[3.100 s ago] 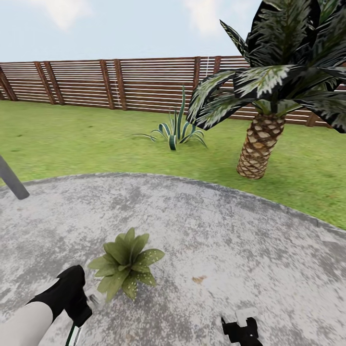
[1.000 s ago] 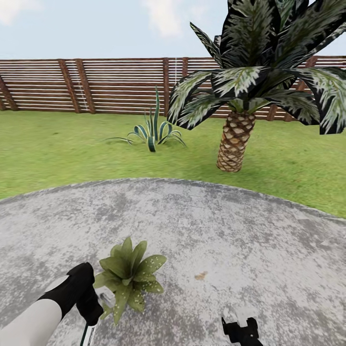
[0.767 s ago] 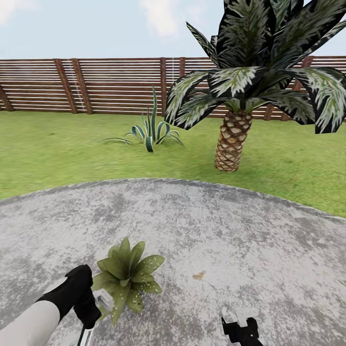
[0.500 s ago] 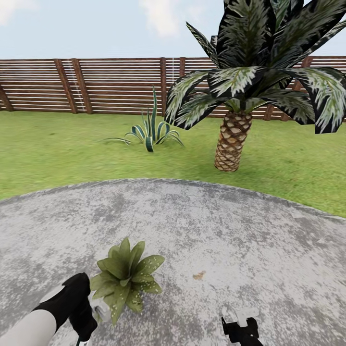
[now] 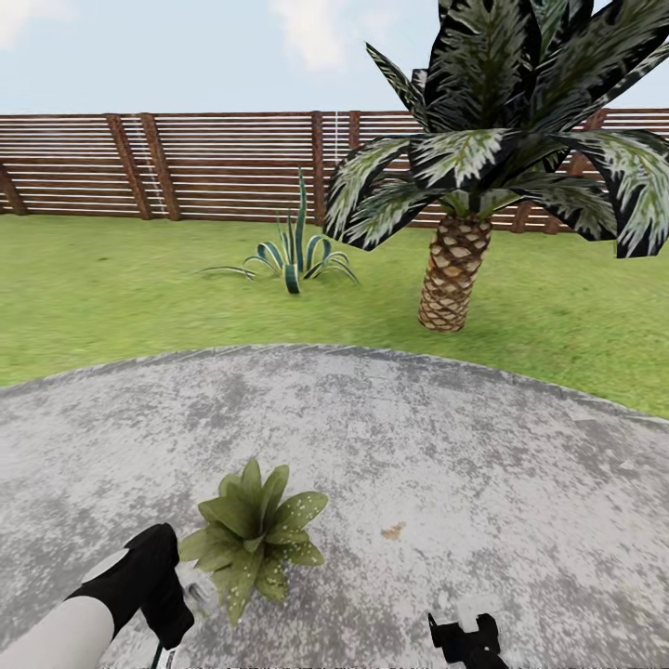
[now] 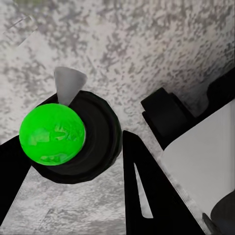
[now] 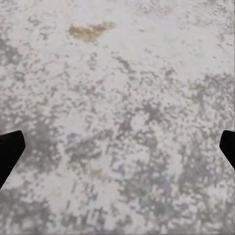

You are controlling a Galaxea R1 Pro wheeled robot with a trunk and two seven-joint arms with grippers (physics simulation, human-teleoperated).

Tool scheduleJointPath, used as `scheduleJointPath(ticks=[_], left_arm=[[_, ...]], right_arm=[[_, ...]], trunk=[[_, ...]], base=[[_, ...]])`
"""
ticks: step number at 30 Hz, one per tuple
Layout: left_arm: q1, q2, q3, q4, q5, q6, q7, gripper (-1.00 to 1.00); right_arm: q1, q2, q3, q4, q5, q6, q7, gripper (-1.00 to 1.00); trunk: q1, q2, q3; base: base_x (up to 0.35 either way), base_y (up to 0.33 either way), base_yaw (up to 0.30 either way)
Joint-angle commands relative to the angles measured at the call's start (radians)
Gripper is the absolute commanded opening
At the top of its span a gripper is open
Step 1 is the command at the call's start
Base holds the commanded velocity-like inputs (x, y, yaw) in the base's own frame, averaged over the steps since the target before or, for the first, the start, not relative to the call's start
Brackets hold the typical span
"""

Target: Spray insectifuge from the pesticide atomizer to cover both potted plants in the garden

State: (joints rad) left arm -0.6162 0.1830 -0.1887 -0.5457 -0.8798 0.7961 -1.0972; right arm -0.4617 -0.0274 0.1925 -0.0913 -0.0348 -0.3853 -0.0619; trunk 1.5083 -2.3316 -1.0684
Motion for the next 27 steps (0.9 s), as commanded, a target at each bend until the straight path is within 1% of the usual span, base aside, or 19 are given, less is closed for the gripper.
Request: scheduleJointPath(ticks=[1, 5, 7, 12, 16, 21, 24, 27], left_arm=[[0.000, 0.000, -0.005, -0.002, -0.004, 0.006, -0.006, -1.00], [-0.002, -0.002, -0.005, -0.005, -0.003, 0.008, -0.006, -1.00], [-0.003, -0.002, -0.005, -0.009, -0.002, 0.008, -0.006, -1.00], [-0.003, 0.001, -0.006, -0.059, -0.004, 0.012, -0.011, -1.00], [-0.011, -0.001, -0.006, -0.068, -0.005, 0.015, -0.013, -1.00], [-0.012, 0.006, -0.006, -0.068, -0.005, 0.014, -0.010, -1.00], [-0.010, 0.005, -0.005, -0.068, -0.005, 0.014, -0.007, -1.00], [-0.010, 0.000, -0.005, -0.067, -0.005, 0.014, -0.006, -1.00]], right_arm=[[-0.001, 0.000, 0.009, 0.001, -0.004, -0.003, -0.006, 1.00], [-0.001, 0.000, 0.008, 0.001, -0.004, -0.003, -0.006, 1.00], [0.000, 0.000, 0.008, 0.001, -0.005, -0.003, -0.006, 1.00], [-0.001, 0.000, 0.008, 0.001, -0.005, -0.003, -0.006, 1.00], [-0.001, 0.000, 0.008, 0.001, -0.005, -0.003, -0.006, 1.00], [0.000, 0.000, 0.008, 0.001, -0.005, -0.003, -0.006, 1.00], [-0.001, 0.000, 0.009, 0.001, -0.005, -0.003, -0.006, 1.00], [-0.001, 0.000, 0.009, 0.001, -0.005, -0.003, -0.006, 1.00]], trunk=[[0.000, 0.000, -0.001], [0.000, 0.000, -0.001], [0.000, 0.000, -0.001], [0.000, 0.000, -0.001], [0.000, 0.000, -0.001], [0.000, 0.000, -0.001], [0.000, 0.000, -0.001], [0.000, 0.000, -0.001]], base=[[-0.023, 0.294, 0.000], [0.072, 0.257, -0.044], [0.063, 0.063, -0.240], [0.010, 0.010, -0.196], [0.001, 0.001, -0.026], [-0.047, 0.011, -0.002], [-0.231, 0.153, 0.000], [-0.054, 0.277, 0.000]])
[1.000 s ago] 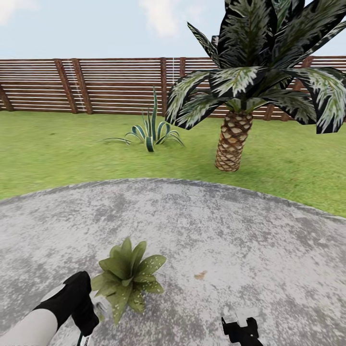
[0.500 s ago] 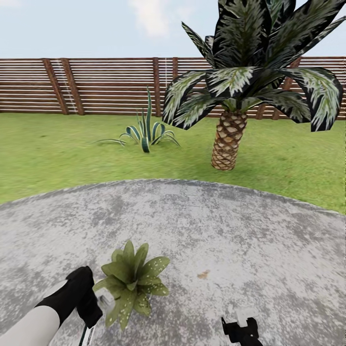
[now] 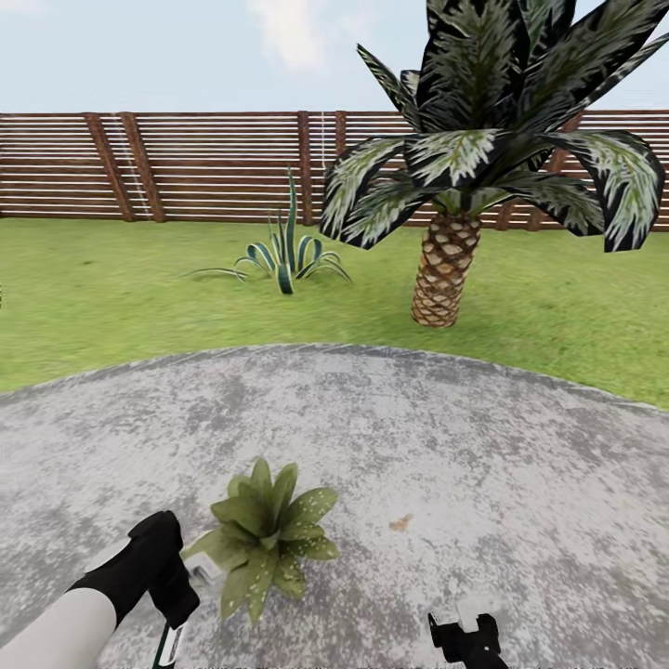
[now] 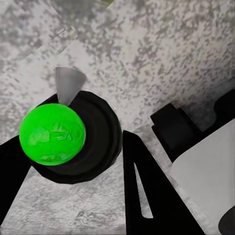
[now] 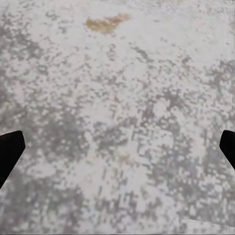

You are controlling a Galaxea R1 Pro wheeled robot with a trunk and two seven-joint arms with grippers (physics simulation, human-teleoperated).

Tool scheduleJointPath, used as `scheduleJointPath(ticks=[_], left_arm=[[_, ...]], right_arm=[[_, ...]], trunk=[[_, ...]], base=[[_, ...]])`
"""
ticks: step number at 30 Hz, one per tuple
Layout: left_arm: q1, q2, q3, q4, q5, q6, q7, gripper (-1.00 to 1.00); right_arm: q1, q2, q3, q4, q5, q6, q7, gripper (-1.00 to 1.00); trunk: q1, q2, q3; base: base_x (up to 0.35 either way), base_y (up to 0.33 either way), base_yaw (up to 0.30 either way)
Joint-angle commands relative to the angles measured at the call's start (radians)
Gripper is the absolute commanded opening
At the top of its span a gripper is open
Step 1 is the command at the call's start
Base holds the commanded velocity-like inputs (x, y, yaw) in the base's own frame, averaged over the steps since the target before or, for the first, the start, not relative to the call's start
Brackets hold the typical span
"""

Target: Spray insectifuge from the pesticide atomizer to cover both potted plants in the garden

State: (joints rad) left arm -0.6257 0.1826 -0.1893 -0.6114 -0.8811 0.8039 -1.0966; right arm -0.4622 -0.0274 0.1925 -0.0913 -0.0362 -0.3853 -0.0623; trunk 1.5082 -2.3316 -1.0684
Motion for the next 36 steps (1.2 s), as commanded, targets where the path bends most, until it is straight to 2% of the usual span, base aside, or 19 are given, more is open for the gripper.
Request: scheduleJointPath(ticks=[1, 6, 13, 19, 32, 36], left_arm=[[0.000, 0.000, -0.004, -0.001, -0.004, 0.006, -0.006, -1.00], [0.005, 0.000, -0.005, -0.001, -0.004, 0.006, -0.006, -1.00], [-0.005, -0.002, -0.006, -0.004, -0.003, 0.006, -0.006, -1.00], [-0.032, 0.002, -0.006, -0.004, -0.004, 0.009, -0.014, -1.00], [-0.032, 0.000, -0.006, -0.004, -0.004, 0.006, -0.006, -1.00], [-0.025, 0.001, -0.006, -0.004, -0.004, 0.006, -0.005, -1.00]], right_arm=[[-0.001, 0.000, 0.009, 0.001, -0.004, -0.003, -0.005, 1.00], [0.000, 0.000, 0.009, 0.001, -0.004, -0.003, -0.005, 1.00], [0.000, 0.000, 0.010, 0.001, -0.004, -0.003, -0.006, 1.00], [-0.001, 0.000, 0.008, 0.001, -0.004, -0.003, -0.005, 1.00], [0.000, 0.000, 0.008, 0.001, -0.002, -0.003, -0.006, 1.00], [0.000, 0.000, 0.009, 0.001, -0.003, -0.003, -0.006, 1.00]], trunk=[[0.000, 0.000, -0.001], [0.000, 0.000, -0.001], [0.000, 0.000, -0.001], [0.000, 0.000, -0.001], [0.000, 0.000, -0.001], [0.000, 0.000, -0.001]], base=[[-0.013, 0.297, 0.000], [-0.003, 0.221, 0.000], [0.000, 0.013, -0.003], [0.000, 0.000, -0.235], [-0.001, 0.000, -0.039], [-0.180, 0.104, 0.000]])
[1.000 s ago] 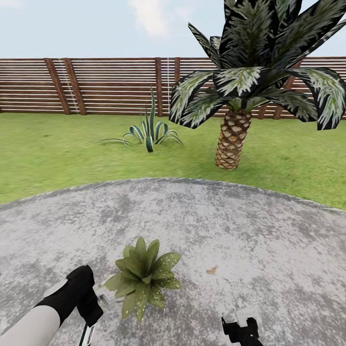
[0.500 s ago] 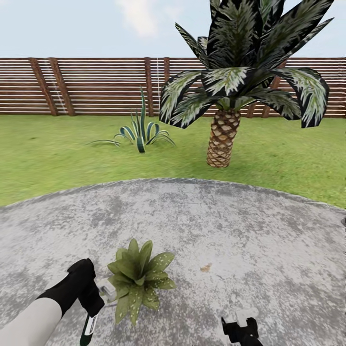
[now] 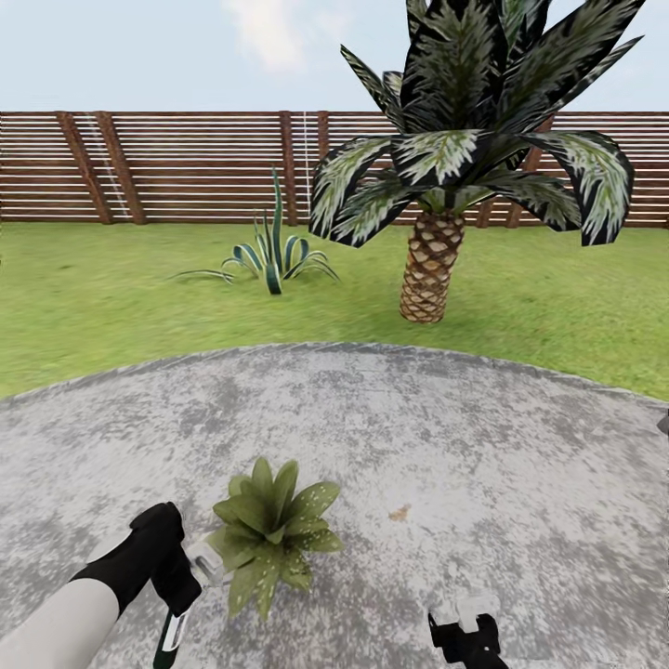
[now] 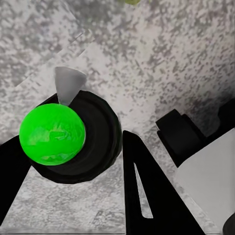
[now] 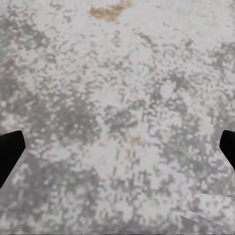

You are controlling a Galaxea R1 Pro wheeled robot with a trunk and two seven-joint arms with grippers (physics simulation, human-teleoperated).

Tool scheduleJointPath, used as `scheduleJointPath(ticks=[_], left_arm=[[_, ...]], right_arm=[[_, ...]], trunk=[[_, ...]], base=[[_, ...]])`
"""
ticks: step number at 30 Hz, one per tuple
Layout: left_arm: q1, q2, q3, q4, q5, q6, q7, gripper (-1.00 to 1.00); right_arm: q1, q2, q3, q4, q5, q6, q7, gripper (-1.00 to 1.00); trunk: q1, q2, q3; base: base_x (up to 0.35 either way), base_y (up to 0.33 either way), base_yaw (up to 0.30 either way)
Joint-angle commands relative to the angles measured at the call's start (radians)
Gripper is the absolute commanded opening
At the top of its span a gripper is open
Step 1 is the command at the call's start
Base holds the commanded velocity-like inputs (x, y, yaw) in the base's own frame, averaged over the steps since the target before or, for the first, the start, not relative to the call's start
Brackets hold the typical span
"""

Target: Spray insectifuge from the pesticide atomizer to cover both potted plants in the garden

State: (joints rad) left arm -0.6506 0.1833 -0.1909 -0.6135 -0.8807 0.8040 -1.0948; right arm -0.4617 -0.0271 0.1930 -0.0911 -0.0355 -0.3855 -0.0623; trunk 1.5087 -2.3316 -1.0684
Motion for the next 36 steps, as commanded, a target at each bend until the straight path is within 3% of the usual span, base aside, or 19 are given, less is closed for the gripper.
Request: scheduleJointPath(ticks=[1, 9, 16, 22, 27, 36], left_arm=[[0.001, 0.000, -0.004, -0.002, -0.004, 0.006, -0.007, -1.00], [0.002, -0.001, -0.003, -0.001, -0.004, 0.006, -0.001, -1.00], [0.006, 0.000, -0.007, 0.020, -0.003, 0.002, 0.000, -1.00], [0.009, 0.007, -0.005, 0.088, -0.003, -0.004, 0.000, -1.00], [0.008, 0.001, -0.002, 0.078, 0.003, -0.004, 0.001, -1.00], [0.005, -0.001, 0.003, 0.034, 0.008, 0.000, 0.058, -1.00]], right_arm=[[0.000, 0.000, 0.009, 0.001, -0.004, -0.003, -0.005, 1.00], [-0.001, 0.000, 0.009, 0.001, -0.004, -0.003, -0.005, 1.00], [-0.001, 0.000, 0.009, 0.001, -0.004, -0.003, -0.005, 1.00], [0.000, 0.001, 0.009, 0.001, -0.004, -0.003, -0.005, 1.00], [0.000, 0.001, 0.009, 0.001, -0.004, -0.003, -0.005, 1.00], [-0.001, 0.000, 0.009, 0.001, -0.004, -0.003, -0.005, 1.00]], trunk=[[-0.001, 0.000, -0.001], [-0.001, 0.000, -0.001], [-0.001, 0.000, -0.001], [-0.001, 0.000, -0.001], [-0.001, 0.000, -0.001], [-0.001, 0.000, -0.001]], base=[[-0.267, 0.181, 0.000], [-0.136, 0.225, -0.058], [-0.002, 0.019, -0.164], [0.000, 0.000, -0.004], [0.000, 0.000, 0.000], [0.000, 0.000, 0.000]])
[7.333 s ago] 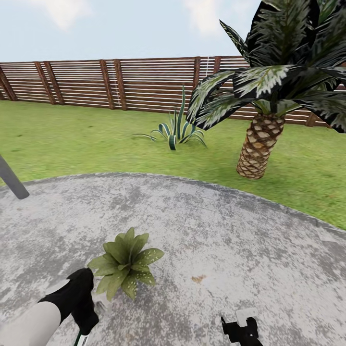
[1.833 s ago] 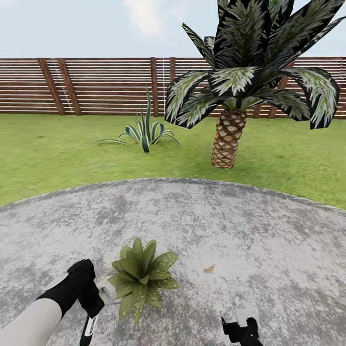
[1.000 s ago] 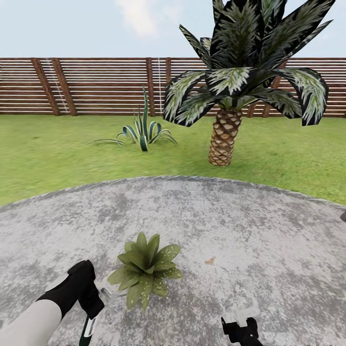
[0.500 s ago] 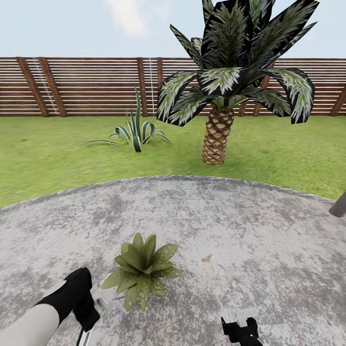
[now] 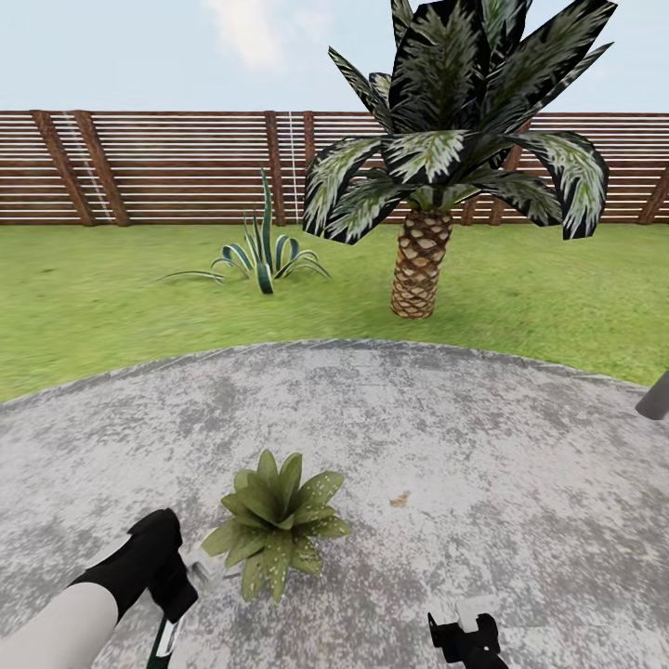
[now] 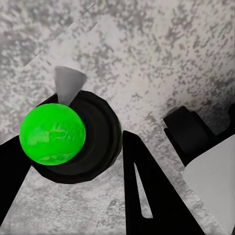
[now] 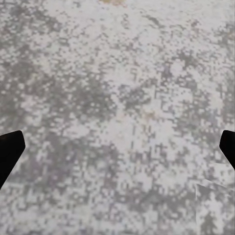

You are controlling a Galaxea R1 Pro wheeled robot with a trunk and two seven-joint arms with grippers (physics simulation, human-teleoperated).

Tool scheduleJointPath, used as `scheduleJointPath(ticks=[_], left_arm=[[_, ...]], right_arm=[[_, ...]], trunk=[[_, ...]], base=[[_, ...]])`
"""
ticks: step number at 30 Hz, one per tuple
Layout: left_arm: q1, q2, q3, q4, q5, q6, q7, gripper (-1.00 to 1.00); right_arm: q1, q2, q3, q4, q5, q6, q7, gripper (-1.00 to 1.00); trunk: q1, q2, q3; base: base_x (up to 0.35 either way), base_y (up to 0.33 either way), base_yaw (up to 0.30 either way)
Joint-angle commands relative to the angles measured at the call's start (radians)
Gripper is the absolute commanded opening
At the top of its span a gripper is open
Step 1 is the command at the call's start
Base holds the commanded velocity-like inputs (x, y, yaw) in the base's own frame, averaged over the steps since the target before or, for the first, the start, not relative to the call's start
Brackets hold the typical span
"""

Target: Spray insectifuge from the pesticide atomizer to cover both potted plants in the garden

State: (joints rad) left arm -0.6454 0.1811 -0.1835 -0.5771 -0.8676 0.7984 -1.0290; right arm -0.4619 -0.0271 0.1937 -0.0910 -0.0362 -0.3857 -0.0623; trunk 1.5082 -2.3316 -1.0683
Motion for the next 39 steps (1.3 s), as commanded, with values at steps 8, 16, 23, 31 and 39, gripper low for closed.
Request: scheduleJointPath(ticks=[8, 16, 23, 31, 39], left_arm=[[0.002, 0.004, -0.009, 0.000, -0.007, 0.005, -0.005, -1.00], [0.004, -0.001, -0.011, 0.046, -0.005, 0.003, -0.004, -1.00], [0.004, 0.003, -0.007, 0.081, -0.006, 0.002, 0.039, -1.00], [0.003, 0.001, -0.003, 0.069, -0.005, 0.003, 0.046, -1.00], [0.003, 0.006, -0.001, 0.066, -0.005, 0.004, 0.051, -1.00]], right_arm=[[0.000, 0.000, 0.008, 0.001, -0.004, -0.002, -0.005, 1.00], [-0.001, 0.000, 0.008, 0.001, -0.004, -0.002, -0.006, 1.00], [0.000, 0.000, 0.008, 0.001, -0.004, -0.002, -0.005, 1.00], [0.000, 0.000, 0.008, 0.001, -0.004, -0.002, -0.005, 1.00], [-0.001, 0.000, 0.009, 0.001, -0.004, -0.002, -0.005, 1.00]], trunk=[[0.000, 0.000, -0.001], [0.000, 0.000, -0.001], [0.000, 0.000, -0.001], [0.000, 0.000, -0.001], [0.000, 0.000, -0.001]], base=[[-0.001, 0.154, -0.108], [-0.072, 0.131, -0.230], [-0.001, 0.001, -0.008], [0.000, 0.000, 0.000], [-0.103, 0.103, -0.175]])
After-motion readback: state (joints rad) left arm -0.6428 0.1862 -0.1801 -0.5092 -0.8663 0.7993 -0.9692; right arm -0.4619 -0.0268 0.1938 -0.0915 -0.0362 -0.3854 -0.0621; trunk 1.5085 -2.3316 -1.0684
